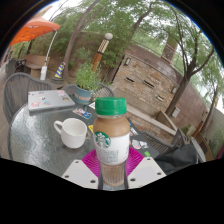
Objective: Pour water
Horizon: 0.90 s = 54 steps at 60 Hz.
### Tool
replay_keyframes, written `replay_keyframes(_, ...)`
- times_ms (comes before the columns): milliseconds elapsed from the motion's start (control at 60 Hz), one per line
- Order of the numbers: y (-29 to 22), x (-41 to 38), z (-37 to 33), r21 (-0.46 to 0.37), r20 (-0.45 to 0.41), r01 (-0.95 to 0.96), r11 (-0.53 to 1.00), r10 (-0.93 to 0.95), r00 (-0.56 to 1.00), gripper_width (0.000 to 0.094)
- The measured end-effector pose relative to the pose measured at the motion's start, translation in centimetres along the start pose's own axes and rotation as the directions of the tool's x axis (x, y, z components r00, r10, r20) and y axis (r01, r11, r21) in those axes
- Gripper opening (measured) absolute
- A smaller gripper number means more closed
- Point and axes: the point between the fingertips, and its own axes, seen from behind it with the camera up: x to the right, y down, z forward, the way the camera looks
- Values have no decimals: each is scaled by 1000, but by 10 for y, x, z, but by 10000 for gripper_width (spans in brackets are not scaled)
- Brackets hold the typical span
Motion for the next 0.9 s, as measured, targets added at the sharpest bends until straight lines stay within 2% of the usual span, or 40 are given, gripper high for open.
replay_keyframes(83, -18, 19, 31, -56, -64, 337, 940, -340, 938, 282)
replay_keyframes(183, -47, 38, 55, -153, -133, 693, 705, -709, 692, 281)
replay_keyframes(317, -68, 35, 70, -291, -79, 890, 352, -936, 344, 281)
replay_keyframes(433, -76, 29, 78, -353, -15, 932, 81, -997, 81, 282)
replay_keyframes(567, -85, 26, 99, -353, 34, 923, -152, -988, -150, 282)
replay_keyframes(767, -83, 28, 100, -353, 98, 897, -267, -964, -248, 283)
replay_keyframes(900, -74, 30, 101, -331, 89, 919, -214, -977, -195, 282)
